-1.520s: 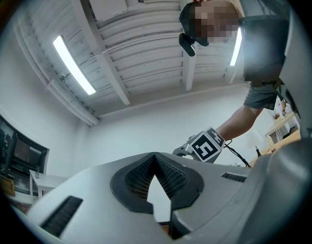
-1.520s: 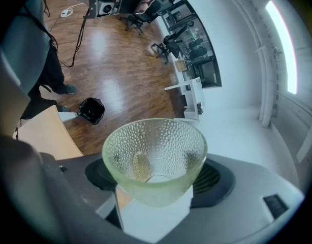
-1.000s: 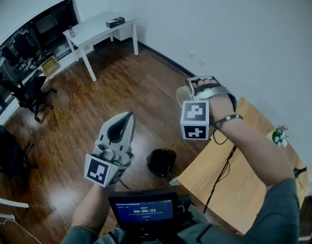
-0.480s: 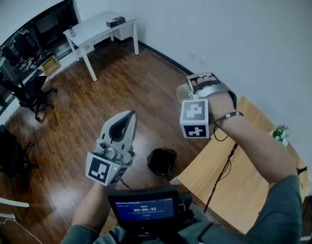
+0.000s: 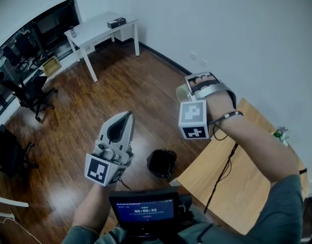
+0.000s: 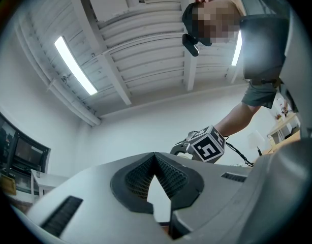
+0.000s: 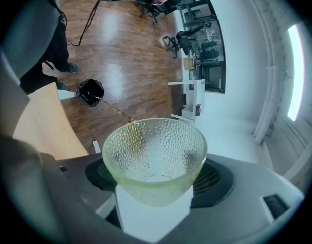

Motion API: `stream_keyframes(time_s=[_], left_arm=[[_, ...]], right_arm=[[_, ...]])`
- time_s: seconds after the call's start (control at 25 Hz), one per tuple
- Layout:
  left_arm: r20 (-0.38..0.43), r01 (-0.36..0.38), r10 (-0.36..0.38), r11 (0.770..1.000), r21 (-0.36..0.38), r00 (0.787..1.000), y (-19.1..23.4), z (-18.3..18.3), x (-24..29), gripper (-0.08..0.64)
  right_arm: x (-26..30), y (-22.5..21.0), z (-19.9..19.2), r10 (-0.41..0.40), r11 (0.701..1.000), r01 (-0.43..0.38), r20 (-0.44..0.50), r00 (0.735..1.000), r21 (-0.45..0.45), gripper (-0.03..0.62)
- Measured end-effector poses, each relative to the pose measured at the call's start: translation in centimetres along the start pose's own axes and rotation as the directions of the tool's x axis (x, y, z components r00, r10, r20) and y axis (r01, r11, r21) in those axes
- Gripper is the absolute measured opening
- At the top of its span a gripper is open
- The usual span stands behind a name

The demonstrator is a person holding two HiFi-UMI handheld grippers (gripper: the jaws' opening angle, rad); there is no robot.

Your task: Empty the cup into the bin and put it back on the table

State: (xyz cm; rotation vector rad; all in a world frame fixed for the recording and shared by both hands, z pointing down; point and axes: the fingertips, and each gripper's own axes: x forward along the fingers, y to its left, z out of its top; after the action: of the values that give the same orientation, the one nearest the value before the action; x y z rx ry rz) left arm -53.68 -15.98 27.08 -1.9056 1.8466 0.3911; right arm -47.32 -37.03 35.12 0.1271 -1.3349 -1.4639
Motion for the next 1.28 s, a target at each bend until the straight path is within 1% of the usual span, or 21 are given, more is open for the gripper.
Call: stream_keyframes(time_s=[0.12, 0.2, 0.48, 0.6, 0.76, 0.92, 1.08, 1.28], left_arm=[[-0.023, 0.004, -0.004, 1.000, -0.021, 1.000, -0.1, -0.4, -0.3, 0.002], [-0.028, 0.006, -0.006, 1.000, -0.020, 1.000, -0.2, -0.5, -0.3, 0.002], [-0.017, 0.004, -0.004, 1.000, -0.021, 1.000, -0.2, -0.3, -0.3, 0.002], [-0.016, 0.004, -0.004, 1.000, -0.021, 1.000, -0.2, -0.2, -0.3, 0.002], [-0.009, 0.005, -0.005, 1.000, -0.020, 1.000, -0.2, -0.1, -0.3, 0.002], [-0.003, 0.006, -0.006, 1.000, -0.021, 1.000, -0.4, 0.1, -0.1, 0.002], [0.002, 0.007, -0.007, 1.000, -0.022, 1.000, -0.5, 0.3, -0.2, 0.002], [0.004, 0.003, -0.003, 1.000, -0.022, 1.000, -0.4, 0.5, -0.4, 0.002]], right_arm=[[-0.2, -0.1, 0.3, 0.007, 1.000, -0.007, 0.006, 1.000, 0.006, 0.391], [-0.3, -0.1, 0.4, 0.006, 1.000, -0.006, 0.009, 1.000, 0.006, 0.391], [-0.3, -0.2, 0.5, 0.007, 1.000, -0.007, 0.016, 1.000, 0.010, 0.391], [0.2, 0.0, 0.7, -0.007, 1.000, 0.007, 0.019, 1.000, -0.008, 0.391], [-0.5, -0.4, 0.4, 0.008, 1.000, -0.008, 0.018, 1.000, 0.012, 0.391], [0.0, 0.0, 0.6, -0.005, 1.000, 0.005, 0.017, 1.000, -0.020, 0.391], [-1.0, -0.5, 0.4, 0.001, 1.000, -0.001, 0.011, 1.000, -0.013, 0.391], [-1.3, -0.6, 0.3, -0.006, 0.999, 0.006, 0.003, 1.000, -0.034, 0.391]])
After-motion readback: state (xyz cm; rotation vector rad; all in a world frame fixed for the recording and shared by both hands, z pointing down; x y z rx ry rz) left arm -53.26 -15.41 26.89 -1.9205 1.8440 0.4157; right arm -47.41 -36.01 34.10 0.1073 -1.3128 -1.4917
